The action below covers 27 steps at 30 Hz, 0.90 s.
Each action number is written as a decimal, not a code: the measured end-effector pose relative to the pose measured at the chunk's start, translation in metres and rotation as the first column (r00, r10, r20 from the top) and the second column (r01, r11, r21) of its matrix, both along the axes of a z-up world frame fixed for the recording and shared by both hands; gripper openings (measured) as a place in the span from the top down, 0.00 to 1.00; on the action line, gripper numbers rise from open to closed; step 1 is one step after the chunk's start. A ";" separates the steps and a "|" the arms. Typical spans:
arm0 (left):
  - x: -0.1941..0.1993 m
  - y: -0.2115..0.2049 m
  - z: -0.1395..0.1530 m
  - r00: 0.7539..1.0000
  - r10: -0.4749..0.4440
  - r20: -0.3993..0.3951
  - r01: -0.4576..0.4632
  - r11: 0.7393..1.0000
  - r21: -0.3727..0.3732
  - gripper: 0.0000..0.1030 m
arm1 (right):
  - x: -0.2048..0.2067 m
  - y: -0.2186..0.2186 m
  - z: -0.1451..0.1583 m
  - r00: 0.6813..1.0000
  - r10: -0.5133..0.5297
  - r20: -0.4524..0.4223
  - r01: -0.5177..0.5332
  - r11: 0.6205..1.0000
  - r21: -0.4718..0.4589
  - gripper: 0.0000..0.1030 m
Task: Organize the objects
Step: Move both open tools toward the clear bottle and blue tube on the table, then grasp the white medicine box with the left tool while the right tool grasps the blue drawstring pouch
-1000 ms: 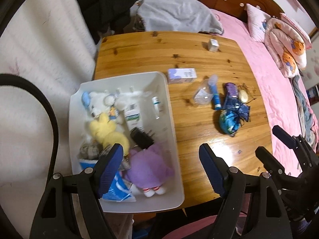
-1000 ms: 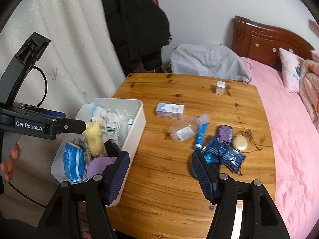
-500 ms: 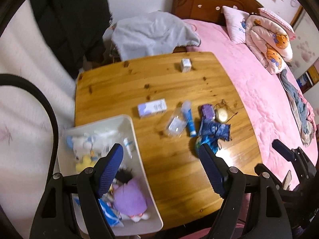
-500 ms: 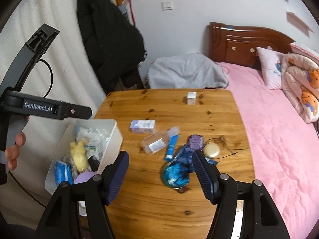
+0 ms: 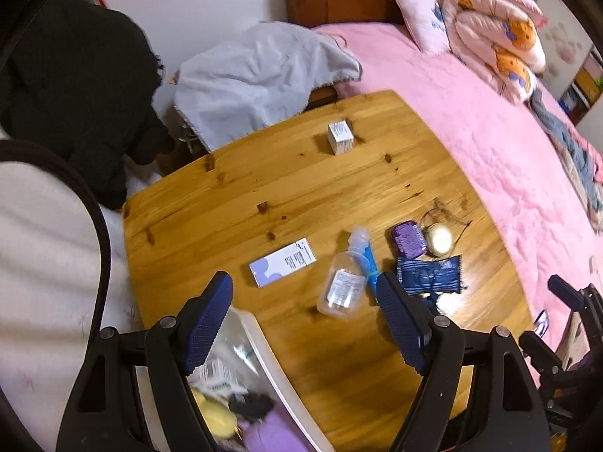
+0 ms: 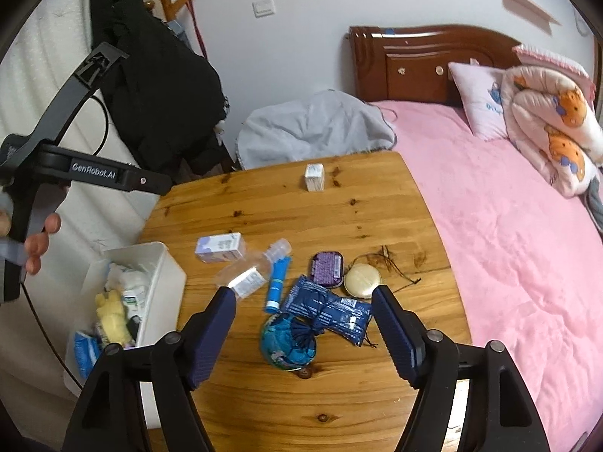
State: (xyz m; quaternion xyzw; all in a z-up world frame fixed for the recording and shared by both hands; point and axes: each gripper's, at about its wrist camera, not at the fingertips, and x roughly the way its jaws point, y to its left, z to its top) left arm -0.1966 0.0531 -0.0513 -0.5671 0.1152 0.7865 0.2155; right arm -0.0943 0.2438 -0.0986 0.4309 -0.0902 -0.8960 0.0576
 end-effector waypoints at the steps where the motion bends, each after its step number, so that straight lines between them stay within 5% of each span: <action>1: -0.006 0.003 -0.011 1.000 -0.019 0.013 0.019 1.000 -0.018 0.21 | -0.002 0.000 -0.008 1.000 0.000 0.005 0.000 1.000 -0.002 0.26; 7: -0.025 0.016 -0.065 0.988 -0.131 0.077 0.140 0.981 -0.133 0.21 | -0.010 -0.006 -0.056 0.996 0.017 0.082 -0.014 0.999 -0.038 0.26; 14: -0.028 0.026 -0.125 0.960 -0.237 0.149 0.270 0.922 -0.277 0.21 | -0.017 -0.019 -0.109 0.983 0.065 0.172 -0.054 0.996 -0.070 0.26; 27: -0.037 0.037 -0.177 0.932 -0.266 0.246 0.340 0.875 -0.343 0.21 | -0.025 -0.034 -0.151 0.964 0.130 0.232 -0.114 0.990 -0.082 0.26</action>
